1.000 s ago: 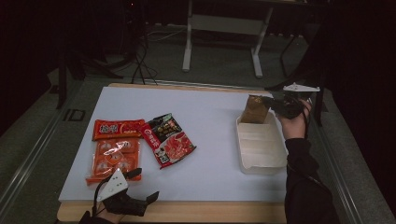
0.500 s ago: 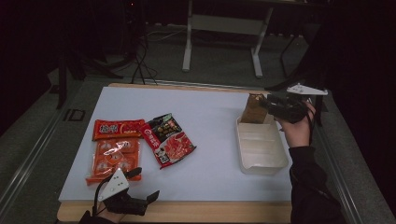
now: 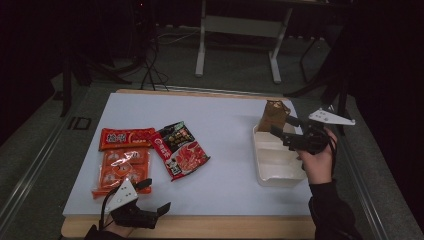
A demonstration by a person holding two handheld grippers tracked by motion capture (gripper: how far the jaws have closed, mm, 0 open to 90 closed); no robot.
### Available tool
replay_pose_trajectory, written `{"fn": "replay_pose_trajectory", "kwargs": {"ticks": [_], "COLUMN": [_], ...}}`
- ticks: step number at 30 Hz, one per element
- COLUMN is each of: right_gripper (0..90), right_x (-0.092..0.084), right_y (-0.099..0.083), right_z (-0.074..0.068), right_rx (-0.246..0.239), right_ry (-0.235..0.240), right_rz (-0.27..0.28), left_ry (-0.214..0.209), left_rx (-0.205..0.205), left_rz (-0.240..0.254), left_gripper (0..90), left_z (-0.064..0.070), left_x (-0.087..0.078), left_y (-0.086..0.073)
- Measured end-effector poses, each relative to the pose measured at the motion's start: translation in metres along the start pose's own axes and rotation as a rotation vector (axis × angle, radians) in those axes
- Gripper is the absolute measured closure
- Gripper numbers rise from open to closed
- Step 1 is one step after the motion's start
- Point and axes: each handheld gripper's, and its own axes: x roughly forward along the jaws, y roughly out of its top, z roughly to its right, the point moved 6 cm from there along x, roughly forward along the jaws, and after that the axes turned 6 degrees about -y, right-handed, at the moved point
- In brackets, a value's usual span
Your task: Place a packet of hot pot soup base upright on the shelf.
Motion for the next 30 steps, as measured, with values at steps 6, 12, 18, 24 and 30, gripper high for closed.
{"fn": "replay_pose_trajectory", "kwargs": {"ticks": [6, 12, 18, 24, 30], "right_gripper": [14.1, 14.3, 14.6, 14.7, 14.9], "right_x": [-0.010, -0.021, -0.028, -0.031, -0.033], "right_y": [-0.017, -0.031, -0.046, -0.051, -0.054], "right_z": [-0.024, -0.043, -0.062, -0.074, -0.076], "right_rx": [-0.005, -0.034, -0.066, -0.086, -0.092], "right_ry": [0.066, 0.100, 0.157, 0.199, 0.217], "right_rz": [0.011, 0.022, 0.000, 0.007, 0.006], "left_ry": [-0.035, -0.009, -0.001, 0.050, 0.080], "left_rx": [-0.007, 0.000, 0.011, 0.002, 0.004], "left_rz": [-0.021, -0.026, -0.055, -0.084, -0.155], "left_gripper": [1.8, 1.8, 6.4, 35.1, 62.9], "left_z": [0.003, -0.003, -0.013, -0.030, -0.043], "left_x": [0.003, 0.007, 0.010, 0.017, 0.032], "left_y": [0.003, 0.016, 0.024, 0.032, 0.035]}}
